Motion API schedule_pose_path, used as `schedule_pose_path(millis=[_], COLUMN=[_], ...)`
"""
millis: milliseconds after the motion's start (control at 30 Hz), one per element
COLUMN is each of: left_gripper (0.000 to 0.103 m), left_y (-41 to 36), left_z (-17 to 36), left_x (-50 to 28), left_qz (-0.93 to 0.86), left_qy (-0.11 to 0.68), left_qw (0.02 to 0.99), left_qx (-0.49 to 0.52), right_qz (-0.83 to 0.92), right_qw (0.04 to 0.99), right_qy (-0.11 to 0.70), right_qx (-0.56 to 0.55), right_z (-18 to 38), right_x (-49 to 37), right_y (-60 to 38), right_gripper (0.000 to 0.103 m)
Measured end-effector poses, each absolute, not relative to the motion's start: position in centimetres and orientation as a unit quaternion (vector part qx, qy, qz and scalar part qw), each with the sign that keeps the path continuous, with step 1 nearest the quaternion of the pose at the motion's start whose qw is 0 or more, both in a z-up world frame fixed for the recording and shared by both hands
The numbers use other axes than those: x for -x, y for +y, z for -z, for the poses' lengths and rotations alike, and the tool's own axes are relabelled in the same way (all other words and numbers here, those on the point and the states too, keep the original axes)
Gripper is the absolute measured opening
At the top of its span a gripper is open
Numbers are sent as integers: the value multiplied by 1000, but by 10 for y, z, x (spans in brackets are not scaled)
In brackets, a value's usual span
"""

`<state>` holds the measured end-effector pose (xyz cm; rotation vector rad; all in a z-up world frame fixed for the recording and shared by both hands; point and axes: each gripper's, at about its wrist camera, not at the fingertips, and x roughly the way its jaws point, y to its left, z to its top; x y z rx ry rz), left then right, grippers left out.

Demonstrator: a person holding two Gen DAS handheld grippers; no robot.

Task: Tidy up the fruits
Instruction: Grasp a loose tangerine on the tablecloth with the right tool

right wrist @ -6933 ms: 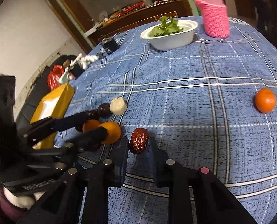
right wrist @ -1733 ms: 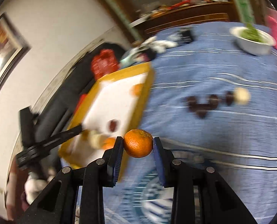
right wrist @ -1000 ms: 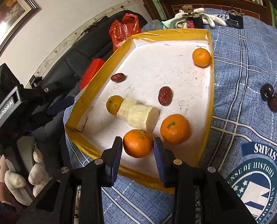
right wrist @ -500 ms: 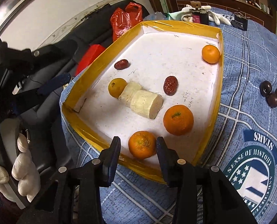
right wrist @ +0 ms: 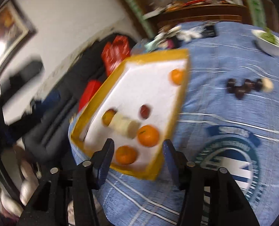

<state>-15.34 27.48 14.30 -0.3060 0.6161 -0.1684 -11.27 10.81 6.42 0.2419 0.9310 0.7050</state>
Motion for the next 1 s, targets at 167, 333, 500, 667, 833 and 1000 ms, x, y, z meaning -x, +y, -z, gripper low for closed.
schedule_pose_path(millis=[167,333,500,667,833,1000], left_gripper=[99,99,99,99,96,70], left_y=[202,187,183,169,171,170], left_z=[-132,-130,-117,-104,-100,-94], left_x=[148,142,130,117,108,94], left_qz=[118,126,144,157,145,157], left_qy=[328,344,385,415,417,421], left_qw=[935,928,905,888,889,884], left_qx=[68,72,108,123,122,126], right_qz=[-308,-286,-264,-234,-156,-54], right_qw=[835,838,838,845,866,877], right_qy=[431,420,417,412,400,408], right_qx=[-150,-199,-234,-247,-255,-249], right_z=[-67,-62,-54,-50,-52,-49], right_x=[120,116,111,109,98,69], right_y=[71,26,-14,-62,-151,-233], right_gripper=[60,60,60,60,60,61])
